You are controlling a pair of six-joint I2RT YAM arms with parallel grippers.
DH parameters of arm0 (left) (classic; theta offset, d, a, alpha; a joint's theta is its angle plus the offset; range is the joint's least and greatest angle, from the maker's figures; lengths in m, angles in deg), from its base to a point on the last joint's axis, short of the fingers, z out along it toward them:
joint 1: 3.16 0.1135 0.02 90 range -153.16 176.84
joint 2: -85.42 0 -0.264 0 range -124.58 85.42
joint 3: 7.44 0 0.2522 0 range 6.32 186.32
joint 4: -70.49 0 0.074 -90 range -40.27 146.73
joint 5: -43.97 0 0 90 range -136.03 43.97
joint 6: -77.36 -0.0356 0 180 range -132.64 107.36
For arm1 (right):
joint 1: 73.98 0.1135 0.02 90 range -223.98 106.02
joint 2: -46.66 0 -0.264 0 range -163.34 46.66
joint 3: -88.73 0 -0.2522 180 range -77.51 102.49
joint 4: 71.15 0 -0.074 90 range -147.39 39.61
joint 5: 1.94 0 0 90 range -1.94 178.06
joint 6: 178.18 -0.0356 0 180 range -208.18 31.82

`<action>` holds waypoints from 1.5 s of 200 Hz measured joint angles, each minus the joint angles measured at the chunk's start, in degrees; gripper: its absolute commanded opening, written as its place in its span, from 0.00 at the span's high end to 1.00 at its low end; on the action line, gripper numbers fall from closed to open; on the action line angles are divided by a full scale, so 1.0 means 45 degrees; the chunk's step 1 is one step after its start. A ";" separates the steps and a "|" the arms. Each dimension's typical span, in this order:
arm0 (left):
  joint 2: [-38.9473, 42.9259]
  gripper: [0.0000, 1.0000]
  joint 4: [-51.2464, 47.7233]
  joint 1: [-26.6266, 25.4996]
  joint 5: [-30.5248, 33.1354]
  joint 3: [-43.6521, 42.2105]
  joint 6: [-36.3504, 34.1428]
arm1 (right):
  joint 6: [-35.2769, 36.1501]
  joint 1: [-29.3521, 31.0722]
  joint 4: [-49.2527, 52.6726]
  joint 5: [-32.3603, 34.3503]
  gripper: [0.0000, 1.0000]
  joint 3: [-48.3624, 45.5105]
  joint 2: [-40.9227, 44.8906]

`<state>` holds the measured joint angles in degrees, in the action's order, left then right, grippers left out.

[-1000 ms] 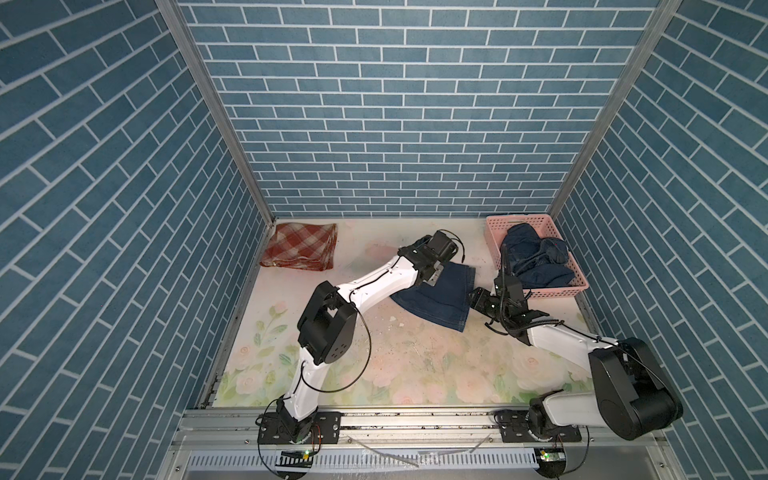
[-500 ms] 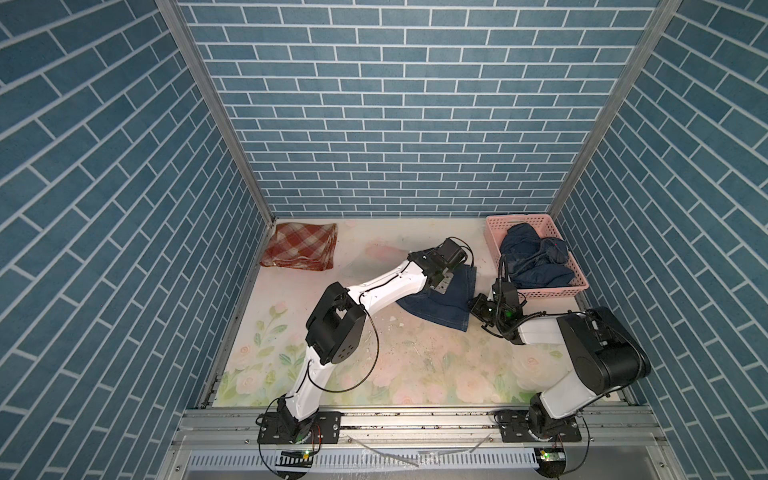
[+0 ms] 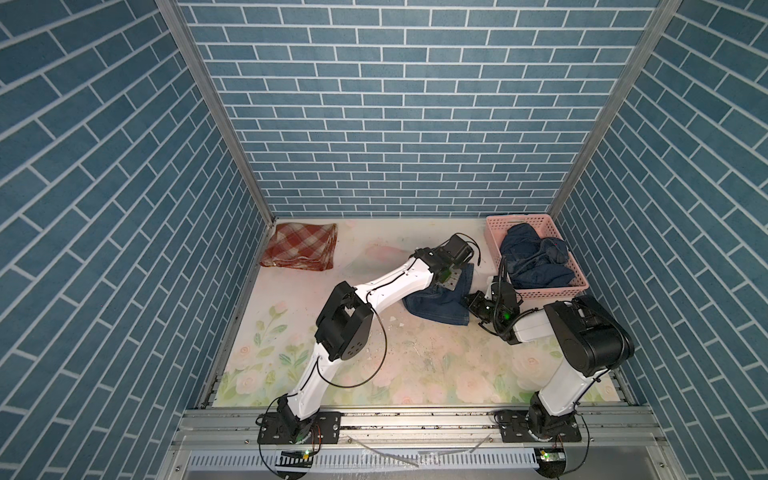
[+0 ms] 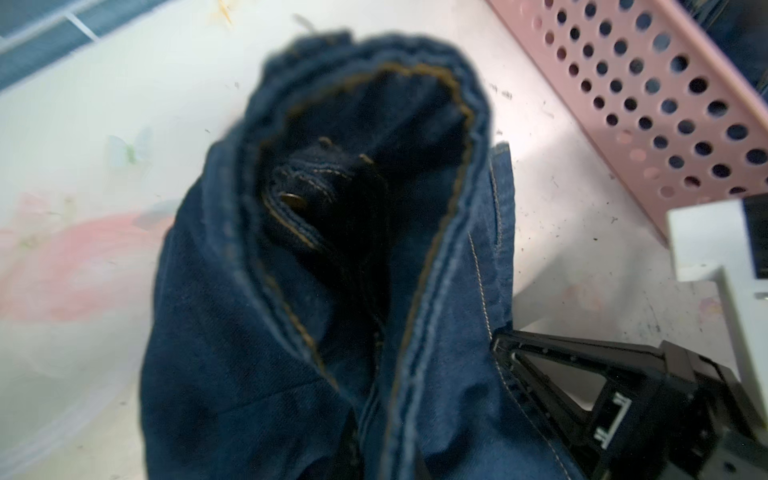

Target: Fold and stack the skirts

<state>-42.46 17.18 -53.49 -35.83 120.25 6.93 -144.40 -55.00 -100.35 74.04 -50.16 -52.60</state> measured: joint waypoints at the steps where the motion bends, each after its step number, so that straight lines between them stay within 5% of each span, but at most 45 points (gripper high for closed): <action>1: -0.0024 1.00 -0.0005 0.0000 -0.0010 0.0010 0.0010 | -0.0005 0.0000 -0.0005 0.0000 1.00 0.0000 0.0000; 38: -0.0981 1.00 -0.0180 -0.0053 -0.0476 0.0335 0.0442 | -0.0102 0.0010 0.0000 0.0097 1.00 -0.0063 0.0063; 60: -0.1443 0.94 -0.0257 -0.0049 -0.0772 0.0651 0.0729 | -0.0117 0.0029 0.0437 0.0461 0.75 -0.0345 0.0602; 83: -0.1681 0.52 -0.0398 -0.0049 -0.1161 0.1044 0.1010 | -0.0121 0.0029 0.1311 0.1025 0.51 -0.0738 0.1831; 104: -0.1651 0.26 -0.0325 -0.0083 -0.1666 0.1137 0.1234 | -0.0015 -0.0010 0.2531 0.1530 0.41 -0.1117 0.3147; 144: -0.0355 0.03 0.0617 0.0083 -0.2875 -0.0117 0.1520 | 0.0340 -0.0296 0.4522 0.2205 0.37 -0.1394 0.5576; 202: 0.3735 0.00 0.3283 0.2195 -0.4716 -0.4143 0.1870 | 0.1370 -0.0413 0.6824 0.2463 0.36 -0.1161 0.7305; 300: 0.3036 0.00 0.3929 0.3502 -0.4313 -0.6062 0.0695 | 0.3298 0.0884 0.8738 0.1481 0.36 0.3356 0.4333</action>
<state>-28.79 34.86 -37.73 -55.24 92.98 10.06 -129.56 -51.02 -61.03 80.70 -35.06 -33.11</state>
